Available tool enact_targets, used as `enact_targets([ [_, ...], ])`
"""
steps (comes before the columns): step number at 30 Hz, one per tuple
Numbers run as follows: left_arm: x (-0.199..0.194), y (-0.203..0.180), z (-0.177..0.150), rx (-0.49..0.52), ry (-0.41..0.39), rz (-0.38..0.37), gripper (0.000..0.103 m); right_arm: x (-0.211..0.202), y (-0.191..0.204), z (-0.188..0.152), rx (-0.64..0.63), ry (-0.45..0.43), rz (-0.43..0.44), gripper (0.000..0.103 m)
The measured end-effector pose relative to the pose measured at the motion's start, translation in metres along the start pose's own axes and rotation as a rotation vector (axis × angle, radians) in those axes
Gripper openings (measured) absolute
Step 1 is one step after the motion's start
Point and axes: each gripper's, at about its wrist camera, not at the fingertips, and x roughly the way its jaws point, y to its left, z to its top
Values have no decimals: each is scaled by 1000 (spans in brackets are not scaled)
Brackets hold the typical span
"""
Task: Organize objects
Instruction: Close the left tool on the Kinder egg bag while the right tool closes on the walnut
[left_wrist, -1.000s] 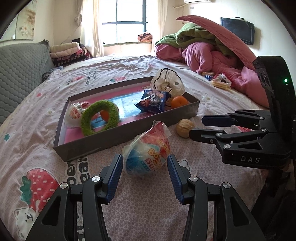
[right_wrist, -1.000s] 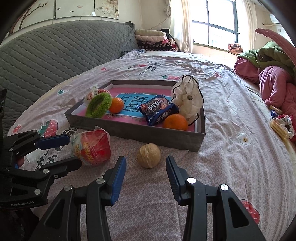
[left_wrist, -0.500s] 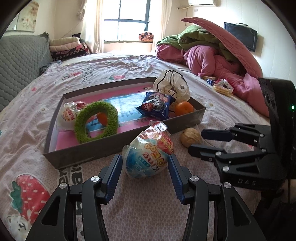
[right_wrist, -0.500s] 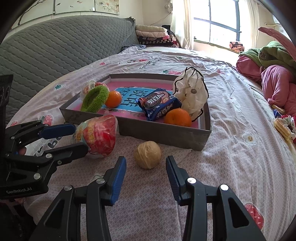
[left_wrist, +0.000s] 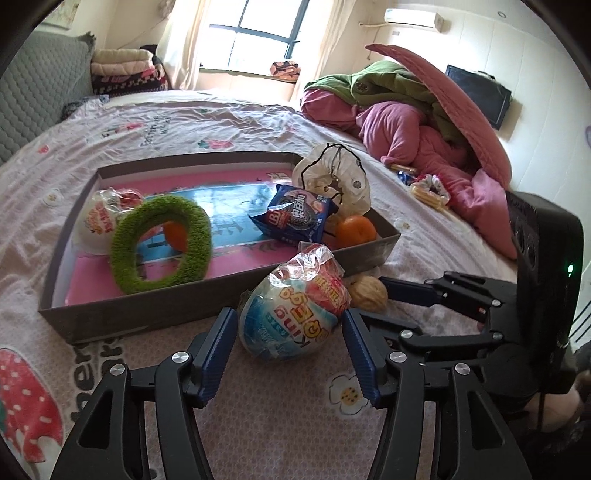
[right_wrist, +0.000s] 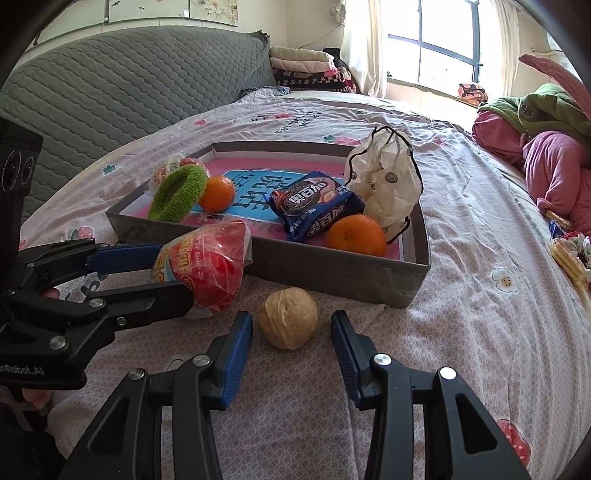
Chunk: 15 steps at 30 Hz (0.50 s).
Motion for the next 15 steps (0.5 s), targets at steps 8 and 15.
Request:
enact_targets([
  [8, 18, 9, 6, -60, 45, -104, 70, 5, 0, 0, -8, 7, -3, 44],
  [15, 36, 14, 9, -101, 86, -151, 72, 7, -2, 2, -1, 4, 1, 44],
])
